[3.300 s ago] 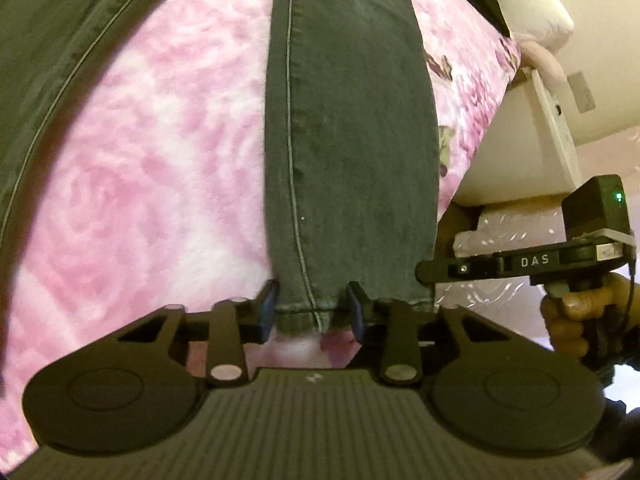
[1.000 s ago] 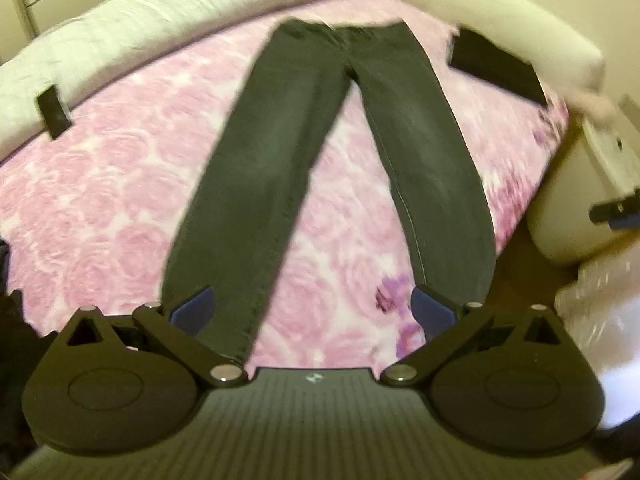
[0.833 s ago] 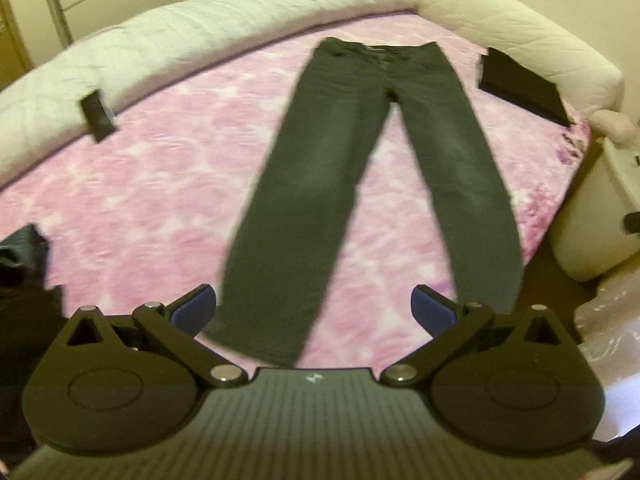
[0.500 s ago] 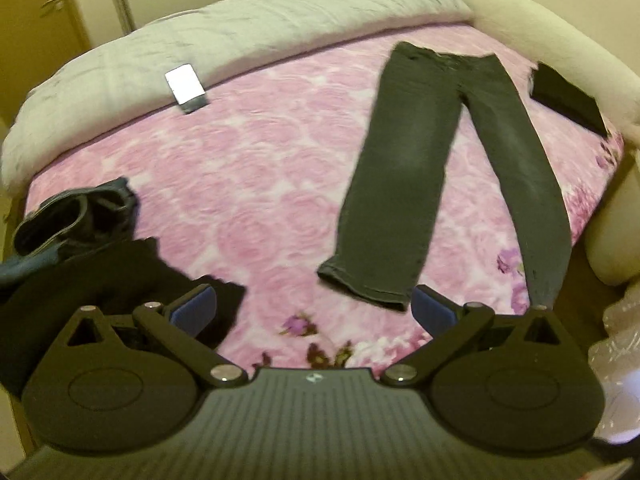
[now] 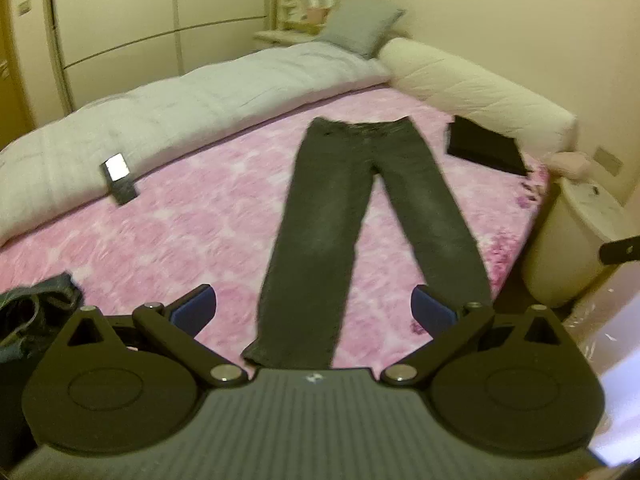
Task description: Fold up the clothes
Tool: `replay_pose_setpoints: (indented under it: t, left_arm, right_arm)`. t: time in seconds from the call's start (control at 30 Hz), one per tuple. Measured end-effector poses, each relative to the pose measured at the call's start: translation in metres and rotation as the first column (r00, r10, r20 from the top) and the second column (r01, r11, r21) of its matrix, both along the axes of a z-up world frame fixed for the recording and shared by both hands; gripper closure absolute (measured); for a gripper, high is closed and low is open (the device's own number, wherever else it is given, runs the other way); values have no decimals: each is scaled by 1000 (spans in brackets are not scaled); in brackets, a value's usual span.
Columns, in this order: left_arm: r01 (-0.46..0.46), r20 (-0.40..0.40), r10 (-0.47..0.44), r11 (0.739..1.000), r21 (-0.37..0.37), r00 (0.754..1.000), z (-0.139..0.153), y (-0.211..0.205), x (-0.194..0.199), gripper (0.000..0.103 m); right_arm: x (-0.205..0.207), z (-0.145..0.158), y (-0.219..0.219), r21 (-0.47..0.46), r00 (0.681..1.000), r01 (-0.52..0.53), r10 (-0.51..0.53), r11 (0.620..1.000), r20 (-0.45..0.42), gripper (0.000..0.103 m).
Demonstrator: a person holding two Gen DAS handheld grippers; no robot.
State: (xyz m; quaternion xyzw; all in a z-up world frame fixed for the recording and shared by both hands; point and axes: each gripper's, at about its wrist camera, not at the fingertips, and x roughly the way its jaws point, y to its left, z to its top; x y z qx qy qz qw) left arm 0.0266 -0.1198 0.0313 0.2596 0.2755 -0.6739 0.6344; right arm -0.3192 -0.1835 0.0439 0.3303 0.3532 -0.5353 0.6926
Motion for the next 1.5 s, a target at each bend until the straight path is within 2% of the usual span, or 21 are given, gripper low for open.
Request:
replay_pose_setpoints:
  t: [0.2,0.43,0.77,1.2,1.37,1.5]
  left_arm:
    - [63,-1,-63,998,9,998,-2,-3,-20,1]
    - [78,8,-78,997,11,997,-3,1,-22,1]
    - [99,20,-99,995,14,995,-5,6,-23,1]
    - [41,14,-41,999,-21,999,5,3,0,1]
    - [-12,14,12,1000,13,1000,-13,5,23,1]
    - [-57,24,55,996,68,998,-40,5,43,1]
  right_arm:
    - [-16,-6,21,21,999,44,-44,999,-9,15]
    - [-32,-18,46,61,996,93,-93,994,-2,15]
    - [-25,-25,58,79,997,81,-82,994,11,15]
    - [-9,-7,32,10,999,41,-41,999,13,15]
    - [6,-13,21,17,1000,-3,3,1000,17,15]
    - [19,-20,9,24,998,-52,52,998,21,15]
